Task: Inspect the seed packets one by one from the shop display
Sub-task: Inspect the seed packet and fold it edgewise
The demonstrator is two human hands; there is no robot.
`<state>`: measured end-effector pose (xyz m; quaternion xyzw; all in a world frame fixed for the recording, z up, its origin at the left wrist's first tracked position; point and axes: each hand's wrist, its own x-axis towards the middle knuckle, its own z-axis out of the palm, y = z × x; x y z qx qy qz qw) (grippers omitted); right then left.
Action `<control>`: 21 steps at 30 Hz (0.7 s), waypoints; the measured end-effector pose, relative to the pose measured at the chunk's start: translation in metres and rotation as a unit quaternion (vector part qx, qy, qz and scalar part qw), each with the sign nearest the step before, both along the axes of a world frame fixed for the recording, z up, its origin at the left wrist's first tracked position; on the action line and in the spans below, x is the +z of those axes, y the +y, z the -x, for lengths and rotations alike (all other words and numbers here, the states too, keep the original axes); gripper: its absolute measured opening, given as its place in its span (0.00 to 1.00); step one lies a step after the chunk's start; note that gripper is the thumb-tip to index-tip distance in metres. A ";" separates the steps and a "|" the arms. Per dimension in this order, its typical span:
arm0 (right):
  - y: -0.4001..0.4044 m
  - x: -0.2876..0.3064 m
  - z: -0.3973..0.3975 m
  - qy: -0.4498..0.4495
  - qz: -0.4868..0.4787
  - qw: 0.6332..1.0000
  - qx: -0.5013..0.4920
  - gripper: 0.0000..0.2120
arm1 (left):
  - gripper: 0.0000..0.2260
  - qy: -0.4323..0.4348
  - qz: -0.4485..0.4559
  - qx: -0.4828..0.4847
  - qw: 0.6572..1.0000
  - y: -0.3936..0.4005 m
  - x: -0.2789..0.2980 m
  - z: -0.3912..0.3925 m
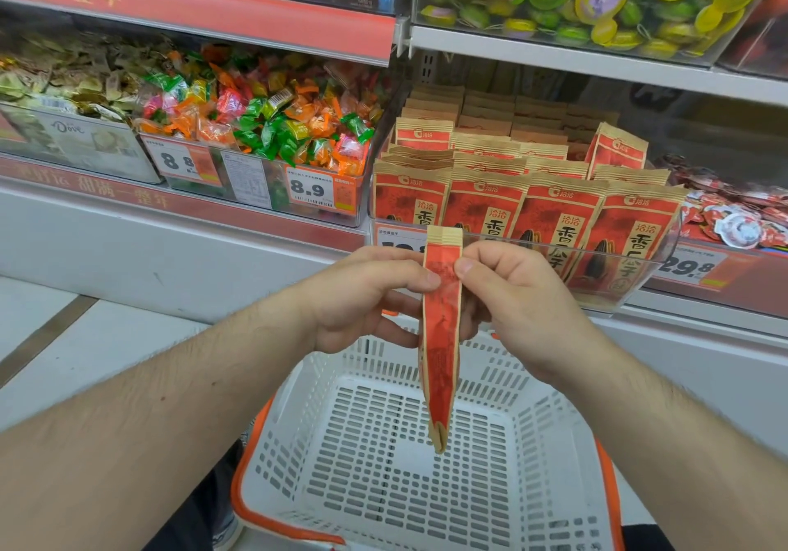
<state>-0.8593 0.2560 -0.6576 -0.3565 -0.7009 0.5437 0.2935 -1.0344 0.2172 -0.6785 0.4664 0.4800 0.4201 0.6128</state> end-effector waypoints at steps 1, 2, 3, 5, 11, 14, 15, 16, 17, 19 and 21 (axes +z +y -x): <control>0.000 0.000 0.000 -0.006 -0.008 1.000 -0.004 0.13 | 0.15 0.004 0.004 0.012 1.000 0.000 0.001 0.000; 0.001 0.000 -0.001 -0.017 -0.019 1.000 -0.009 0.12 | 0.14 0.010 0.009 0.027 1.000 0.000 0.001 -0.001; 0.001 0.000 -0.002 -0.036 -0.033 0.999 -0.012 0.12 | 0.14 0.014 0.013 0.040 0.999 0.001 0.002 0.000; 0.002 0.003 -0.006 -0.101 -0.069 0.992 -0.002 0.12 | 0.11 0.009 0.016 0.066 0.998 0.001 0.003 0.001; -0.005 0.014 -0.013 -0.339 -0.112 0.923 0.145 0.16 | 0.12 -0.024 0.009 0.108 0.994 0.004 0.004 0.005; -0.007 0.016 -0.013 -0.348 -0.094 0.917 0.172 0.14 | 0.10 -0.024 0.011 0.104 0.994 0.004 0.004 0.005; -0.006 0.016 -0.013 -0.345 -0.086 0.917 0.181 0.14 | 0.11 -0.026 0.013 0.104 0.994 0.004 0.003 0.005; -0.006 0.016 -0.013 -0.339 -0.078 0.918 0.189 0.14 | 0.12 -0.028 0.018 0.102 0.994 0.005 0.002 0.005; -0.005 0.015 -0.014 -0.332 -0.068 0.920 0.196 0.14 | 0.12 -0.030 0.023 0.100 0.994 0.005 0.002 0.005; -0.004 0.014 -0.014 -0.315 -0.053 0.925 0.207 0.14 | 0.10 -0.034 0.030 0.099 0.994 0.004 0.002 0.003; -0.004 0.013 -0.015 -0.304 -0.043 0.928 0.211 0.14 | 0.09 -0.036 0.036 0.094 0.994 0.004 0.002 0.003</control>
